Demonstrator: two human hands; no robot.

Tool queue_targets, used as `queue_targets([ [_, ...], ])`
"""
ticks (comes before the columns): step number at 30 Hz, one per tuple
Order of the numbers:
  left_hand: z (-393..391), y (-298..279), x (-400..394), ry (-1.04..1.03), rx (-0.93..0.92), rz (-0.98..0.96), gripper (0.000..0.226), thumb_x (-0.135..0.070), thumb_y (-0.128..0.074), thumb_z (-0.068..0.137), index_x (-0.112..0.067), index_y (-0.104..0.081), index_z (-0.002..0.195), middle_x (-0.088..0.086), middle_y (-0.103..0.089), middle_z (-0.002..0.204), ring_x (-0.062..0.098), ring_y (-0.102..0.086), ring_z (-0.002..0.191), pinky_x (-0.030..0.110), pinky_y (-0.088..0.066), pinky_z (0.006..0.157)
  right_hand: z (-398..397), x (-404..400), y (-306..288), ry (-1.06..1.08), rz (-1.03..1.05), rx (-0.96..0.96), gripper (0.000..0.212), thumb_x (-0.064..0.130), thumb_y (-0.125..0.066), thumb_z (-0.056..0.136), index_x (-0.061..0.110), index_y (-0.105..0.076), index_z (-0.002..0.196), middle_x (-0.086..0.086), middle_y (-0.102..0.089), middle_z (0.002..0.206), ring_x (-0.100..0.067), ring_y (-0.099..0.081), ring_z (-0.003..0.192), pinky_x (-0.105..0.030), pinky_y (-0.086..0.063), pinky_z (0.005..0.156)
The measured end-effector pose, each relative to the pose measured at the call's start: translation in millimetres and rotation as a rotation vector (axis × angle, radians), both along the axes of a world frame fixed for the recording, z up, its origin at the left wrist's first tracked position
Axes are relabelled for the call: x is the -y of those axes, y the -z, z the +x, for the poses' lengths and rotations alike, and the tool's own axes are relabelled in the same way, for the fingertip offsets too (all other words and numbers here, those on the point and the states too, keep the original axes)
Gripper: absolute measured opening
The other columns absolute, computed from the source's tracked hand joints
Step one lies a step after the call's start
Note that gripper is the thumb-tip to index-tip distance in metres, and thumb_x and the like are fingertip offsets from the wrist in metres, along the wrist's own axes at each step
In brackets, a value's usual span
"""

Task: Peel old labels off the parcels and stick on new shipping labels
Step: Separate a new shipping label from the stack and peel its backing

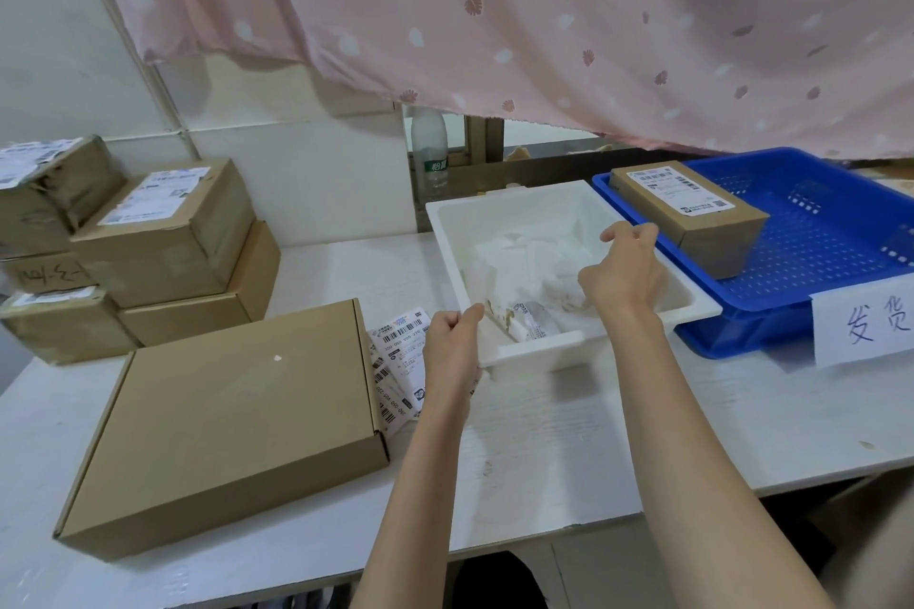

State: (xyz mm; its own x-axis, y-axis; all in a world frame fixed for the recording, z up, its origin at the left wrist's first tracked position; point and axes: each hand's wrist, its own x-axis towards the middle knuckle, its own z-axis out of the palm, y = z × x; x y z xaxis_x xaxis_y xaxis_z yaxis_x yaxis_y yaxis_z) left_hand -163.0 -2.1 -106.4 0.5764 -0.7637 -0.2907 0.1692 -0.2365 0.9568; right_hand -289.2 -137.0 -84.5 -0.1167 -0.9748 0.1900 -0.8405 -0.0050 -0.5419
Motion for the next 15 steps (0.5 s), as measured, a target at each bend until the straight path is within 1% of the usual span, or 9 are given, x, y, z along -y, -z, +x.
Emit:
queue_targets([
  [2,-0.2,-0.7,-1.1,0.0,0.005,0.0,0.018,-0.029,-0.054,0.098,-0.012,-0.048,0.099,0.0,-0.04,0.076,0.014,-0.035,0.057,0.024,-0.036,0.053,-0.1,0.2,0.7,-0.014,0.001,0.02,0.048,0.006,-0.073,0.082,0.016,-0.051,0.124,-0.009,-0.038,0.137,-0.024,-0.056,0.089,-0.028,-0.046,0.072],
  [4,0.2,-0.3,-1.5,0.005,0.004,-0.001,0.018,-0.029,-0.054,0.098,-0.012,-0.048,0.099,0.001,-0.04,0.076,0.014,-0.035,0.057,0.024,-0.035,0.053,0.3,0.7,2.4,-0.021,0.018,0.035,0.038,0.008,-0.07,0.086,0.012,-0.056,0.12,-0.01,-0.046,0.131,-0.026,-0.058,0.1,-0.029,-0.049,0.081],
  [6,1.0,1.6,-1.4,0.011,0.005,-0.003,0.018,-0.028,-0.054,0.098,-0.011,-0.047,0.097,0.002,-0.042,0.078,0.014,-0.035,0.058,0.024,-0.034,0.051,0.9,-0.5,4.7,-0.018,0.01,0.083,0.03,0.006,-0.065,0.09,0.008,-0.057,0.119,-0.012,-0.05,0.127,-0.027,-0.058,0.105,-0.03,-0.048,0.086],
  [8,1.6,3.2,-1.4,0.02,0.009,-0.005,0.019,-0.028,-0.054,0.098,-0.011,-0.047,0.096,0.003,-0.042,0.078,0.014,-0.035,0.057,0.023,-0.033,0.05,0.6,-0.4,6.9,-0.001,-0.014,0.123,0.03,0.002,-0.062,0.091,0.006,-0.056,0.121,-0.014,-0.049,0.129,-0.028,-0.057,0.107,-0.03,-0.048,0.09],
  [11,2.2,4.2,-1.6,0.024,0.008,-0.005,0.019,-0.028,-0.054,0.098,-0.011,-0.047,0.096,0.002,-0.04,0.072,0.013,-0.033,0.053,0.021,-0.03,0.046,0.4,0.9,9.0,0.03,-0.003,0.151,0.028,-0.001,-0.062,0.09,0.003,-0.059,0.118,-0.014,-0.05,0.128,-0.028,-0.058,0.106,-0.028,-0.047,0.09],
  [13,2.0,4.2,-1.9,0.024,0.005,-0.004,0.019,-0.028,-0.054,0.098,-0.011,-0.047,0.097,0.001,-0.039,0.07,0.013,-0.032,0.052,0.02,-0.03,0.044,0.3,2.5,10.5,0.039,0.022,0.143,0.024,0.0,-0.062,0.09,0.0,-0.062,0.115,-0.015,-0.055,0.125,-0.027,-0.06,0.104,-0.027,-0.048,0.088],
  [15,1.9,4.2,-1.9,0.023,0.0,0.001,0.018,-0.027,-0.054,0.097,-0.01,-0.048,0.097,0.001,-0.039,0.07,0.013,-0.033,0.053,0.019,-0.029,0.042,0.5,1.1,9.1,0.054,0.032,0.133,0.027,0.005,-0.063,0.091,-0.003,-0.059,0.116,-0.016,-0.054,0.125,-0.029,-0.057,0.109,-0.029,-0.047,0.092],
])
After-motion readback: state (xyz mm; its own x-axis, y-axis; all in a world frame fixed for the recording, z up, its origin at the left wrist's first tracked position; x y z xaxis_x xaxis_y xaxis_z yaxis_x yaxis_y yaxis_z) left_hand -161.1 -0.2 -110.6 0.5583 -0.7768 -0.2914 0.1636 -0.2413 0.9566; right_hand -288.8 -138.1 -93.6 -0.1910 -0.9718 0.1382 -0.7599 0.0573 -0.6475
